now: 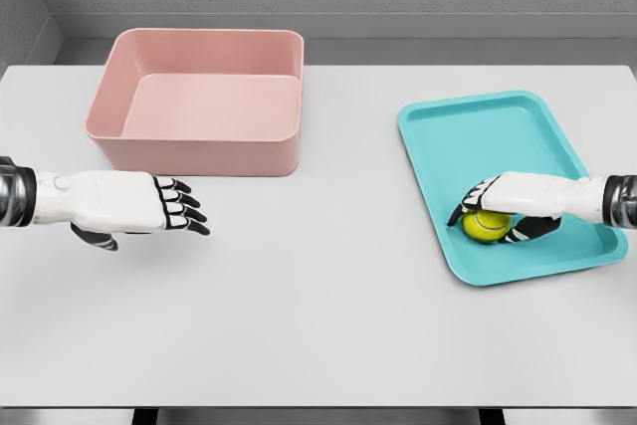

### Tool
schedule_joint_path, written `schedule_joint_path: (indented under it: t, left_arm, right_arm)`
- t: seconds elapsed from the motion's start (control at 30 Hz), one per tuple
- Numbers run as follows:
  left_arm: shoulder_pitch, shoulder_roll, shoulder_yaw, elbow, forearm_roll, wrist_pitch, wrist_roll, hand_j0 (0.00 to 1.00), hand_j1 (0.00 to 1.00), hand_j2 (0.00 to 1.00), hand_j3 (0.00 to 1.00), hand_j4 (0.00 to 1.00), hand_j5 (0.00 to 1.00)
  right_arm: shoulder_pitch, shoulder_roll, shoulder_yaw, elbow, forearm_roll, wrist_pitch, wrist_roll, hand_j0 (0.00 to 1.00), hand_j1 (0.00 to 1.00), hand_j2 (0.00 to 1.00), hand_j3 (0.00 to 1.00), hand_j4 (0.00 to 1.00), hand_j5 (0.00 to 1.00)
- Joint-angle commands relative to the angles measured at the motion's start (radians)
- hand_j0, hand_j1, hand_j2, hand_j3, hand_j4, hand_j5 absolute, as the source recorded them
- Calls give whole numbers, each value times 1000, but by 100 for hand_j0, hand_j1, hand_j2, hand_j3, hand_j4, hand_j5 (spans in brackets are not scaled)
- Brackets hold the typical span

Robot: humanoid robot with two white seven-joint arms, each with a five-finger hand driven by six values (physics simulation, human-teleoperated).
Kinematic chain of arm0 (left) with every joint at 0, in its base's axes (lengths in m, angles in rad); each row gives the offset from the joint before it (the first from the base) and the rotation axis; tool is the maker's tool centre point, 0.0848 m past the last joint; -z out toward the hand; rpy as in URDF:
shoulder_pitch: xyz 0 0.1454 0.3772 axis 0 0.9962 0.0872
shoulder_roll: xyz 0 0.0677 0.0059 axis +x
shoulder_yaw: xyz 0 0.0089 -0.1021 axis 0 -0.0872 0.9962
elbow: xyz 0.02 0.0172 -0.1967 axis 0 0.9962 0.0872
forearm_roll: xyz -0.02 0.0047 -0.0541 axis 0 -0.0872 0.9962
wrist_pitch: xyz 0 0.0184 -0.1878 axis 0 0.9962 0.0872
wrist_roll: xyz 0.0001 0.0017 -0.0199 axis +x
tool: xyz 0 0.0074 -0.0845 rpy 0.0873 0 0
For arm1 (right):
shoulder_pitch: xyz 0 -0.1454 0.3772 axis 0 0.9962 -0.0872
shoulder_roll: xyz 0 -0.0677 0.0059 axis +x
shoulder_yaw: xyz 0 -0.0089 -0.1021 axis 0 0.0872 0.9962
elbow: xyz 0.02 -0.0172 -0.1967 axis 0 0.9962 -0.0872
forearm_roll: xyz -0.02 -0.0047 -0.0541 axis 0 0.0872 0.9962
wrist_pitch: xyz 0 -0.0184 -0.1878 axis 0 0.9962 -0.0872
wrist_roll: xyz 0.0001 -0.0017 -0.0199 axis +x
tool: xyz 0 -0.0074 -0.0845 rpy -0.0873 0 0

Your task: Put the tennis from the blue tray into the pink basket with both arms

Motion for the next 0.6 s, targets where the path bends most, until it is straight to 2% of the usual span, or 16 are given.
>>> schedule_joint_path:
  t: [0.0,0.2,0.57]
  left_arm:
    - [0,1,0,0,4,2,0,100,100,100,100,100,100]
    - [0,-2,0,0,4,2,0,100,100,100,100,100,100]
    - [-3,-8,0,0,4,2,0,100,100,100,100,100,100]
  right_arm:
    - [0,1,5,9,13,-4,5,67,67,67,67,67,67]
    - [2,7,5,23,13,-4,8,56,56,56,56,56,56]
    - [-11,-1,-6,18,10,-4,7,54,54,54,54,54,54]
